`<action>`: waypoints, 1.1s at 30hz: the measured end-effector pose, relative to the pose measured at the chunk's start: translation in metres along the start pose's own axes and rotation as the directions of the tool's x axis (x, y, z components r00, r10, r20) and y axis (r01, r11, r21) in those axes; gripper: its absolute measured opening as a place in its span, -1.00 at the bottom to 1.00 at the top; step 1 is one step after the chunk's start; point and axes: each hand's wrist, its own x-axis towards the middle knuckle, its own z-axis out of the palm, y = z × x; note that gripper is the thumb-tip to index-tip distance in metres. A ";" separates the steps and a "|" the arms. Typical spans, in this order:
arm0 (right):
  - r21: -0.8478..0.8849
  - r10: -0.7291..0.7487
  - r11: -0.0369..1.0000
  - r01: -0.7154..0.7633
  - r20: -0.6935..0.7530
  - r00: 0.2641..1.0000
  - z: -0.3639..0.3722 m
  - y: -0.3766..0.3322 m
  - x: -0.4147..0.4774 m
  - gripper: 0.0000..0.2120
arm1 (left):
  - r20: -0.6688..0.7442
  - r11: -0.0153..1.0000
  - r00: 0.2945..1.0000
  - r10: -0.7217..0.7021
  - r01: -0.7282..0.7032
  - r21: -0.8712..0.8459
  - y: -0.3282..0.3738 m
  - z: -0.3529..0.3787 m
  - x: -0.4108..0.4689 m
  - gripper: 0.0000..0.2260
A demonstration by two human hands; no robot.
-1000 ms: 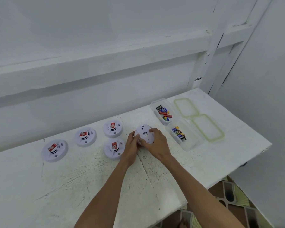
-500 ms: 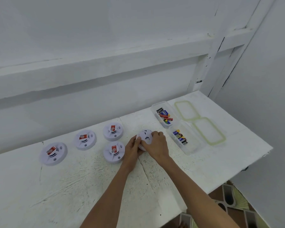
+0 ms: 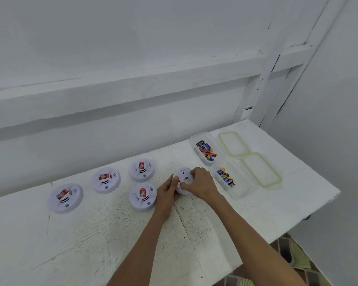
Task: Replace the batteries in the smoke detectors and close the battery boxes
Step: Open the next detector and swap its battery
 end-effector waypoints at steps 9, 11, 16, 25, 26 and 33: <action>-0.074 -0.010 0.997 0.007 -0.047 0.999 0.002 -0.010 -0.004 -0.38 | -0.033 0.999 0.999 0.021 -0.020 0.044 0.007 0.007 -0.005 -0.76; -0.058 0.004 0.998 -0.009 -0.075 0.997 0.004 -0.010 -0.006 -0.41 | -0.037 0.999 0.999 0.014 -0.013 0.037 0.007 0.007 -0.005 -0.78; -0.019 0.002 1.000 -0.005 -0.190 0.982 0.013 -0.009 -0.018 -0.43 | -0.052 0.999 0.999 0.014 -0.012 0.039 0.007 0.005 -0.004 -0.79; 0.065 0.039 0.998 -0.020 -0.296 0.955 0.016 0.013 -0.029 -0.43 | -0.097 1.000 0.995 -0.022 0.022 -0.002 -0.001 0.004 0.002 -0.72; 0.062 0.059 0.997 -0.042 -0.295 0.954 0.017 0.017 -0.028 -0.46 | -0.101 1.000 0.995 -0.027 0.026 -0.012 -0.001 0.005 0.003 -0.71; -0.062 0.119 0.988 -0.139 -0.259 0.959 0.024 0.027 -0.024 -0.62 | -0.100 0.999 0.994 -0.036 0.032 -0.042 -0.001 0.005 0.003 -0.71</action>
